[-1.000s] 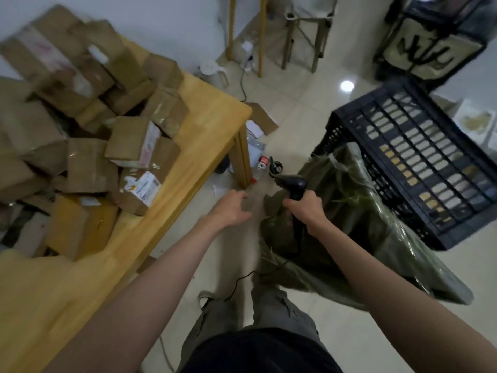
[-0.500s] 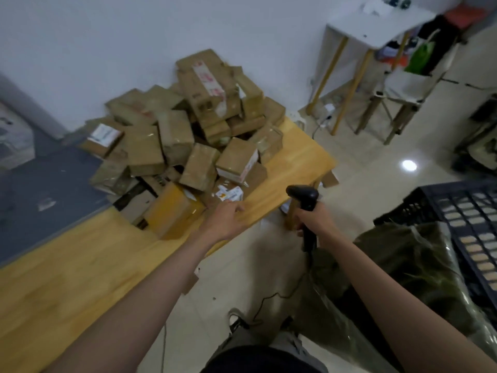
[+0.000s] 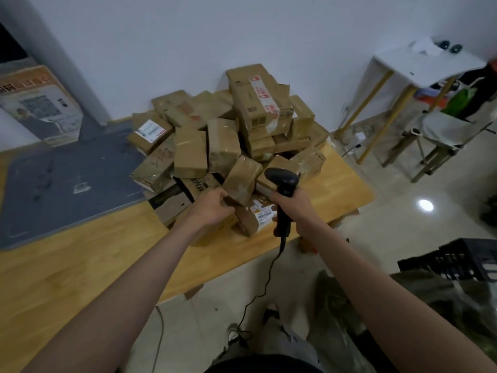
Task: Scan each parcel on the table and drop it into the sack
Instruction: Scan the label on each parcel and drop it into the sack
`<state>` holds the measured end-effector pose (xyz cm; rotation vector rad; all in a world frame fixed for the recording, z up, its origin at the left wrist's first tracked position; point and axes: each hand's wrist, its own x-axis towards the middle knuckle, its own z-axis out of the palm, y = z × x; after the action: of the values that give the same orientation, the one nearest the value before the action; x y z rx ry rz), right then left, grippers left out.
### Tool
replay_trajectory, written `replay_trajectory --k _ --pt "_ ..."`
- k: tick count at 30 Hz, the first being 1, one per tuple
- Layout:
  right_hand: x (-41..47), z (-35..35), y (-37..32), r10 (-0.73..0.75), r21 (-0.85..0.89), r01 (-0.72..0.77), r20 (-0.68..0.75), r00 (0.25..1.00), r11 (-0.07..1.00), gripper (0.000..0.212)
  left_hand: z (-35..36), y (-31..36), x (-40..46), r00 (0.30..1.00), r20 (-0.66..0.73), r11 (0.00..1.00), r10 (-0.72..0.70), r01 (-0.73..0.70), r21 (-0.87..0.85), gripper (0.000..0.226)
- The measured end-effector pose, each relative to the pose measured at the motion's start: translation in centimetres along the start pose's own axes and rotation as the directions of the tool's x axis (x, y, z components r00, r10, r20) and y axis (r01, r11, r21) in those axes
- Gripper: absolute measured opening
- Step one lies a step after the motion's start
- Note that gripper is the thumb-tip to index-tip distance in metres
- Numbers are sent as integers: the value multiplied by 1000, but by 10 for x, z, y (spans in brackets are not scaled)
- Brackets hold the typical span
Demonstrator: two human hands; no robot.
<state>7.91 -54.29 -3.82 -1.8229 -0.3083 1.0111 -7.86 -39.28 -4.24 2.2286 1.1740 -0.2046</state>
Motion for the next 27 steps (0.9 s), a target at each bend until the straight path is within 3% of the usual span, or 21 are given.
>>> replay_trajectory --k 7,12,16,20,27 --pt "47 35 -7 49 -20 -47 88 995 999 19 -4 -4 43 997 27 990 -66 69 -125 56" --pt "75 44 -6 91 -31 -88 150 984 996 15 -5 -6 70 990 105 977 -97 115 -179 84" --pt "83 50 -4 90 -1 -92 177 980 996 9 -3 -4 86 985 152 972 -80 111 -208 93" --pt "86 52 -1 84 32 -92 183 980 995 7 -2 -2 91 986 147 966 -77 110 -235 88" --pt "75 47 -8 5 70 -19 182 983 997 20 -10 1 81 998 70 963 -12 30 -269 84"
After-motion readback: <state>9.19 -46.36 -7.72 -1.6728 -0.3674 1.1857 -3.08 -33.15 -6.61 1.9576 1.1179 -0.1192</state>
